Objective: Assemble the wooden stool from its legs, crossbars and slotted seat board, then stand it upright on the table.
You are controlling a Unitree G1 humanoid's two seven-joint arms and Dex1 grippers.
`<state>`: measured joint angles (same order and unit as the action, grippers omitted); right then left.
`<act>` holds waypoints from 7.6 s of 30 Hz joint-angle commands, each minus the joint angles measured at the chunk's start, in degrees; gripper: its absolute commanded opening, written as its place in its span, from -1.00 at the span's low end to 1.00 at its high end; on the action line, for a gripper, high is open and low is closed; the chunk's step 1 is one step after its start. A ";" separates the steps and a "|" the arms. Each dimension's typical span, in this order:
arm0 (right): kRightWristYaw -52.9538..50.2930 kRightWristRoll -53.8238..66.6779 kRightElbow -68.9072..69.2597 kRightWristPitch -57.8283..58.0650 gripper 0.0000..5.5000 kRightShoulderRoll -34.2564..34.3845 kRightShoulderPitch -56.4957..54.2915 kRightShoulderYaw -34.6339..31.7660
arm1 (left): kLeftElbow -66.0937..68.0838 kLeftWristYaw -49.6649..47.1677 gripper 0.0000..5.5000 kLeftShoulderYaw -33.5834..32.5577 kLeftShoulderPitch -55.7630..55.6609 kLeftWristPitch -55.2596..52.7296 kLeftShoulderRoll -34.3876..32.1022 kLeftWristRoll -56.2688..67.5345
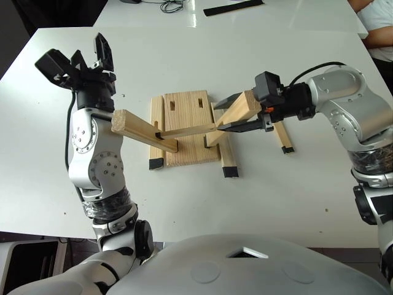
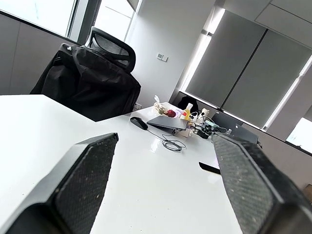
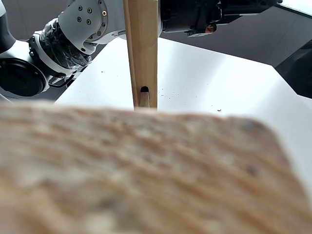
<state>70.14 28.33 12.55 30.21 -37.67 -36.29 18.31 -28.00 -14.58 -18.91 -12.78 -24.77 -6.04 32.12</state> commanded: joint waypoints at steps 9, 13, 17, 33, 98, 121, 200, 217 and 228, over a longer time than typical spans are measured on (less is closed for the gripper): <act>0.80 -5.84 -2.10 1.79 -0.27 -1.80 0.68 6.50 | -2.92 -1.37 0.30 2.73 2.83 0.57 4.23 -3.11; 0.35 -5.67 -1.26 1.24 -0.27 -2.08 1.23 5.84 | -3.28 -1.55 0.30 2.42 3.13 0.43 4.61 -3.71; 0.34 -5.60 -1.20 1.07 -0.27 -1.80 0.67 5.99 | -3.52 -1.36 0.30 2.90 3.80 0.47 4.47 -4.60; 1.64 -5.99 2.89 6.59 -0.27 -0.60 -5.18 12.11 | -5.31 2.00 0.30 15.60 4.63 2.31 6.55 -16.30; -14.96 4.10 0.09 10.89 0.09 4.40 12.85 -1.93 | -0.58 12.07 0.30 5.38 1.54 -0.39 6.32 -4.03; -46.18 63.49 9.05 23.37 0.40 9.02 7.01 -34.47 | -8.14 3.67 0.30 -5.80 -2.35 -3.44 1.18 15.25; -69.73 25.53 20.86 12.62 0.40 14.70 7.31 -23.67 | -7.60 4.82 0.30 -6.72 3.31 0.32 -32.82 62.57; -45.17 -4.74 2.69 -5.41 -0.36 9.24 32.35 -8.12 | 10.70 61.60 -0.30 4.89 39.45 1.38 -47.76 13.80; -15.02 -8.98 -16.33 -13.30 -0.97 8.88 12.83 -0.45 | -10.52 50.97 -0.92 16.21 44.78 2.73 -27.43 10.04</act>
<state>50.66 19.21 -1.18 18.17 -28.67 -19.82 17.73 -35.90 40.30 -5.48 34.54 -22.44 -36.71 43.91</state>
